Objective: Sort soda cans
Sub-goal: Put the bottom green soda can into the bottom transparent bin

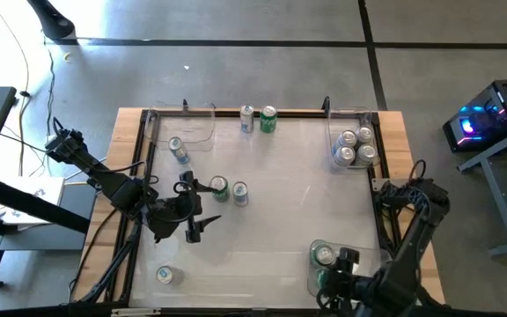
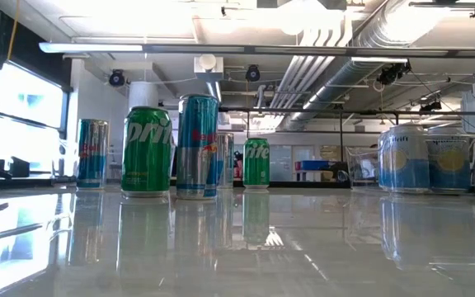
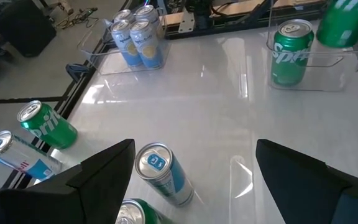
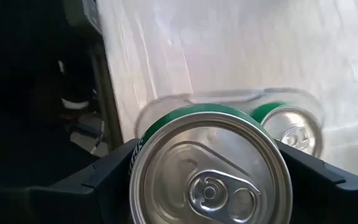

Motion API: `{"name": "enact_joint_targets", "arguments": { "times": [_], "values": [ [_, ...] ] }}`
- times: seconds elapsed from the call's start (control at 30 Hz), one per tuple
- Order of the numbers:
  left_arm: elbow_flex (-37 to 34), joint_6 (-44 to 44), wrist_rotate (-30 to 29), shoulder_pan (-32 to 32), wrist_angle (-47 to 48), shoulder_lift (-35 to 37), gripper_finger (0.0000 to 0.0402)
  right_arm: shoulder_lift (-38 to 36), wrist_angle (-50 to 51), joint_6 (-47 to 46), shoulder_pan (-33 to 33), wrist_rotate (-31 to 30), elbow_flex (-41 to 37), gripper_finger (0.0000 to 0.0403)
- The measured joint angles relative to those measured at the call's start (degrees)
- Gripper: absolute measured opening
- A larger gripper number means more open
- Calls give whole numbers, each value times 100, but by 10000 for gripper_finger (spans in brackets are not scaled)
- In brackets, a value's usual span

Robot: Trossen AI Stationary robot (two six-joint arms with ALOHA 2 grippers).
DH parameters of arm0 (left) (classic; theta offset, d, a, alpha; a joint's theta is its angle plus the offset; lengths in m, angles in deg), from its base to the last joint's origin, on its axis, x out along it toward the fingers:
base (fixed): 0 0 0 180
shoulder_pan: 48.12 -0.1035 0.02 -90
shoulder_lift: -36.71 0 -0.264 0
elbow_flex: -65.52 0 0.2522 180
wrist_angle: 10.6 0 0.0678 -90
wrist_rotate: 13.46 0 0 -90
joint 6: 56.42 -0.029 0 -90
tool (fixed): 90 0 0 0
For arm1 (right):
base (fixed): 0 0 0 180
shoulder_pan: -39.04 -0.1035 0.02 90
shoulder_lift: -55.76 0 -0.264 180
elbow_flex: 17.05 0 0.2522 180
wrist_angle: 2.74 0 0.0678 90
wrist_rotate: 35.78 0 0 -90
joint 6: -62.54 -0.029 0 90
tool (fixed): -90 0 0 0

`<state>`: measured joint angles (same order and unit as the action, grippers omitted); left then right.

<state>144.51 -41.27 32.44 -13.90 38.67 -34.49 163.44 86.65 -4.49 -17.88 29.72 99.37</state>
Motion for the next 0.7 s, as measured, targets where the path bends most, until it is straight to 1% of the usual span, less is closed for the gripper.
{"name": "enact_joint_targets", "arguments": {
  "times": [0.2, 0.37, 0.57, 0.7],
  "values": [
    [0, -47, -11, 0, -54, 0, 329, 0, -888, 407, 218, 316, -786, 290],
    [0, -75, -16, -9, -125, -2, 329, 0, -1477, 878, 437, 475, -1235, 290],
    [0, -77, -18, -9, -136, -2, 329, 0, -1930, 1161, 524, 619, -1675, 290],
    [-2, -201, -20, -9, -238, -4, 329, 0, -1985, 1080, 522, 573, -1760, 290]
  ]
}}
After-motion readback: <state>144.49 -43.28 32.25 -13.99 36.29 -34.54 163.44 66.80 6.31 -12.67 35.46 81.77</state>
